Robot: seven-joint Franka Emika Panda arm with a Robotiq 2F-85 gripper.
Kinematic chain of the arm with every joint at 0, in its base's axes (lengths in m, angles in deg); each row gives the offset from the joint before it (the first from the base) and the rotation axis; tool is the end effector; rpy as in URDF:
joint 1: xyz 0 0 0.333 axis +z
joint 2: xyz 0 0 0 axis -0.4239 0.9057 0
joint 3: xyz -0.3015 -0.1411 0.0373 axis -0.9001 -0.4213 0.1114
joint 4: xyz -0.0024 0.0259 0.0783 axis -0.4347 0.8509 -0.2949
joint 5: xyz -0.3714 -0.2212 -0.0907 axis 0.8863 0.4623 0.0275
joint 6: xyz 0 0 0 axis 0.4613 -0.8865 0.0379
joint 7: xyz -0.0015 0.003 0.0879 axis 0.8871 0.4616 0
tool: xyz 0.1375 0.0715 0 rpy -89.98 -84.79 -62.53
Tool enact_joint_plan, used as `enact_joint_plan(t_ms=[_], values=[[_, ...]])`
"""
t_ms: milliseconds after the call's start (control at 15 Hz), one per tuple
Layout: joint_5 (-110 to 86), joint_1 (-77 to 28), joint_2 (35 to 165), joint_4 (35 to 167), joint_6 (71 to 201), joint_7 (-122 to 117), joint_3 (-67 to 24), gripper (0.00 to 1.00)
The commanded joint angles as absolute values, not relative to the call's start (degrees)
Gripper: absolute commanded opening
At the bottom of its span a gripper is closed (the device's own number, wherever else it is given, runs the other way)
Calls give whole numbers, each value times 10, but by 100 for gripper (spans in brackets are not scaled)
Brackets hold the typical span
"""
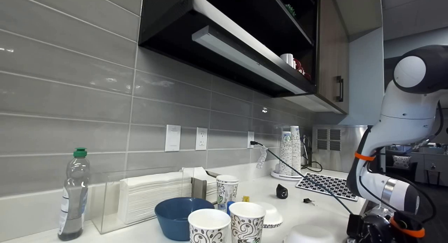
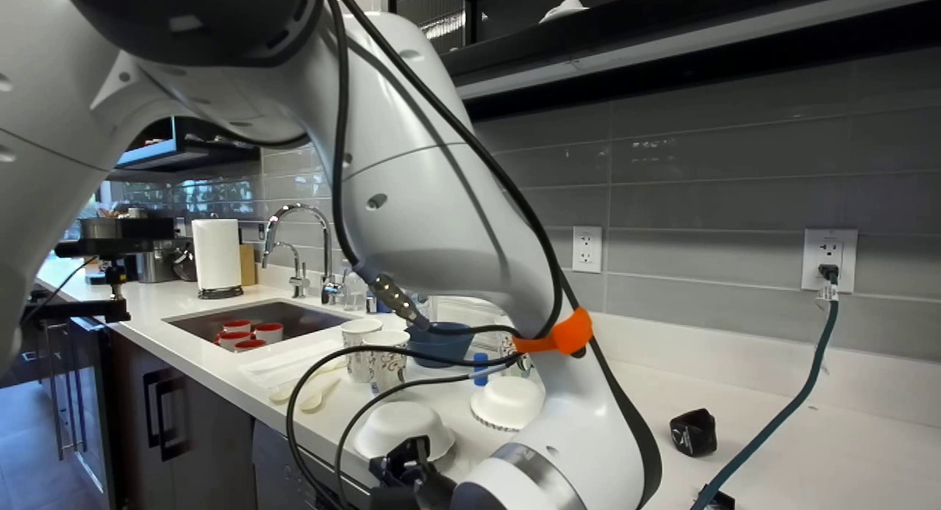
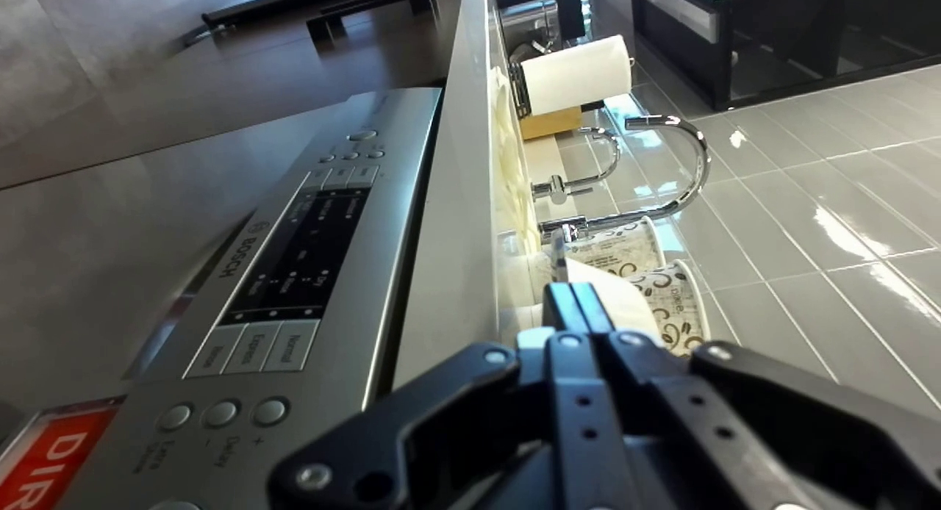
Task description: Stack up the white bowls on the counter
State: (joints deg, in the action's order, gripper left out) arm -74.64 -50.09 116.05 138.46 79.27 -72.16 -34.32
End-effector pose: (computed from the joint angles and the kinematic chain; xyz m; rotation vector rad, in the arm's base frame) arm 0.3761 -0.1670 0.0934 -1.6324 0.3038 0.0943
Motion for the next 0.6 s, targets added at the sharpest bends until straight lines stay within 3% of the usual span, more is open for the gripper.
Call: enact_joint_plan(t_ms=[0,533], values=[[-734,-490,1132,1368,774,-736,-337,0],[-766,-462,1063,1371,786,-694,-333,0]])
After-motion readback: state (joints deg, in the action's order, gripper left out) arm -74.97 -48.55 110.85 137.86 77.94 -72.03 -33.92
